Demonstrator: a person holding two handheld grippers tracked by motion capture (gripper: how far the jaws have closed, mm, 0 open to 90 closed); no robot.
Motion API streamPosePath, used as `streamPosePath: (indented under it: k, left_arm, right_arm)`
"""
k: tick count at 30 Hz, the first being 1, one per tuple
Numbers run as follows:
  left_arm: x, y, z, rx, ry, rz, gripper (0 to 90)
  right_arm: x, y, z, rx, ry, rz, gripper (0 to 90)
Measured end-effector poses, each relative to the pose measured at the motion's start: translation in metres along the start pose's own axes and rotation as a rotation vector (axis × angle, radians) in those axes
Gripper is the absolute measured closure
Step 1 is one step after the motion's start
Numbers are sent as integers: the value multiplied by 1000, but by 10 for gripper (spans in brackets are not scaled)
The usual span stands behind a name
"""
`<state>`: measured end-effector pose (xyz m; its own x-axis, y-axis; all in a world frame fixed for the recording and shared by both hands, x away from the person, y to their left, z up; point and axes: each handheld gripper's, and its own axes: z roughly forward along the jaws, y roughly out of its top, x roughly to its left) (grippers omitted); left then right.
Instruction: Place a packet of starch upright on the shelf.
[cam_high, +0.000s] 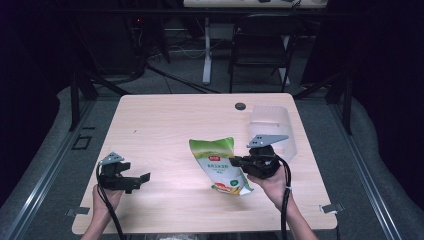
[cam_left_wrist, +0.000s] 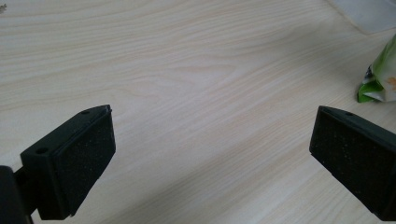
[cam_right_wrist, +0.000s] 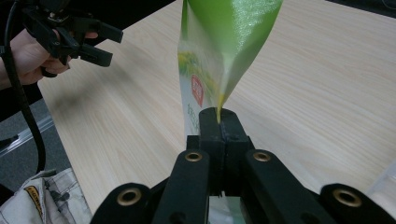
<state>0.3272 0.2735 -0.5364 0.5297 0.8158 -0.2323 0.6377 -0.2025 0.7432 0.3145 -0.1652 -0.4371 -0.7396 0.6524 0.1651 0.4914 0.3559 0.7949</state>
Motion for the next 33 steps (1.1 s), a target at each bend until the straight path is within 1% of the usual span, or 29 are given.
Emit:
streamPosePath:
  k: [1,2,3,4,5,6,7,8,9,10,11,12,13,14,16,17,20,22,28,29,33]
  left_arm:
    - [0,1,0,3,3,9,6]
    - [-1,2,0,-1,16,18,18]
    - [-1,2,0,-1,16,18,36]
    - [-2,3,0,-13,26,23,37]
    - [-2,3,-1,-33,27,38,37]
    - [-2,3,-1,-33,27,38,35]
    - [-4,3,-1,-44,25,54,35]
    - [-4,3,-1,-44,25,54,36]
    - [-4,3,0,-42,43,60,38]
    - [-4,3,0,-42,43,60,44]
    - [-5,3,0,-52,52,46,65]
    - [-5,3,0,-52,52,46,73]
    - [-4,3,0,-54,40,37,73]
    - [-4,3,0,-44,48,37,74]
    - [-4,3,1,-38,51,37,75]
    - [-3,2,3,-21,57,33,76]
    - [-2,2,4,-8,57,28,78]
    - [-3,3,4,-9,64,38,81]
    - [-5,4,4,-17,80,44,86]
    - [-5,4,4,-15,81,43,86]
    - [-4,4,5,-9,89,45,88]
  right_arm:
    - [-1,1,-1,3,-1,0,900]
    - [-2,1,-2,0,-4,2,900]
    - [-2,1,-2,0,-4,2,900]
    - [-3,3,-3,-3,-9,8,900]
    - [-3,3,-4,-3,-11,7,900]
    - [-3,3,-4,-3,-11,7,900]
    - [-4,5,-5,-4,-15,8,900]
    - [-4,5,-5,-4,-15,8,900]
    - [-4,7,-6,-2,-16,4,900]
    - [-4,7,-6,-2,-16,4,900]
    - [-5,9,-6,-5,-21,7,900]
    - [-5,10,-6,-7,-24,7,900]
    - [-5,11,-7,-9,-24,9,900]
    - [-5,12,-7,-13,-26,11,900]
    - [-6,13,-7,-14,-26,13,900]
    - [-7,14,-8,-19,-27,18,900]
    - [-9,15,-9,-23,-34,23,900]
    - [-9,16,-10,-21,-38,22,900]
    - [-10,19,-14,-29,-43,24,900]
    - [-11,21,-16,-43,-48,25,900]
    - [-12,26,-21,-54,-56,20,900]
